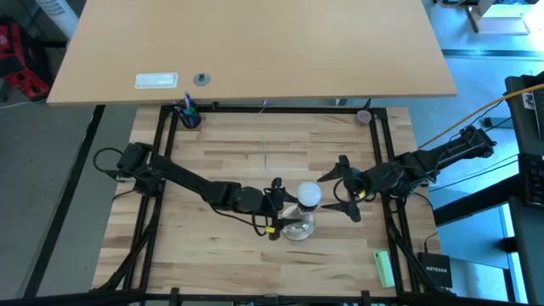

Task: Screw lightbulb
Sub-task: Remove the light bulb from the lamp

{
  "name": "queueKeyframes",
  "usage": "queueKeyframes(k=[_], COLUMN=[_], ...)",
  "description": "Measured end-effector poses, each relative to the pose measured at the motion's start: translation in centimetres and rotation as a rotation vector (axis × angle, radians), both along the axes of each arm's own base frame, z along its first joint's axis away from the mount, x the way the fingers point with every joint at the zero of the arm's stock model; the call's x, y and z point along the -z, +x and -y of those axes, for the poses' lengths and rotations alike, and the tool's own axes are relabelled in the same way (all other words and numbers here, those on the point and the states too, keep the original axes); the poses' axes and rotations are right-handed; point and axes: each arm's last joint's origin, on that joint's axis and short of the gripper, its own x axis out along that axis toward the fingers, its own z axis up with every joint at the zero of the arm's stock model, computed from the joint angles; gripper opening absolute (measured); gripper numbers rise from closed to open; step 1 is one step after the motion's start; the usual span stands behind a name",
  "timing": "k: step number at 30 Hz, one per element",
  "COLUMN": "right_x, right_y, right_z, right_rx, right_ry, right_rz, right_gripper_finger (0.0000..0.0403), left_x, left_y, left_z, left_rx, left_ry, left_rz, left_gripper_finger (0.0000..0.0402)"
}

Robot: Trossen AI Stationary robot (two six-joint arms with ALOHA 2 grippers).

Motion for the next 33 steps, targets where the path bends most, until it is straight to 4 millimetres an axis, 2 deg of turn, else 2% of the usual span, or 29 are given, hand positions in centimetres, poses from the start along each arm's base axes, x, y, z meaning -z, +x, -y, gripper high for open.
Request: queueKeyframes(k=[6,15,20,26,33], right_x=[-0.1,-0.1,-0.1,0.0,0.2], right_y=[0.0,0.1,0.1,0.2,0.9], right_z=[0.0,0.0,0.0,0.0,-0.1], right_rx=[0.000,0.002,0.014,0.016,0.081], right_ry=[0.003,0.006,0.002,-0.003,0.003], right_rz=[0.007,0.014,0.017,0.008,0.020], right_gripper_finger=[0.0376,0.0376,0.0376,0.0376,0.0376], left_x=[-1.2,0.0,-0.4,-0.4,-0.3], left_y=[0.2,0.9,1.1,1.1,1.1], left_z=[0.0,-0.1,-0.3,-0.2,-0.2], left_rx=[0.002,-0.002,-0.012,-0.007,-0.011], left_ry=[-0.014,0.021,0.038,0.046,0.053], left_rz=[0.107,0.116,0.114,0.109,0.100], left_gripper_finger=[0.0263,0.0260,0.0220,0.0128,0.0126])
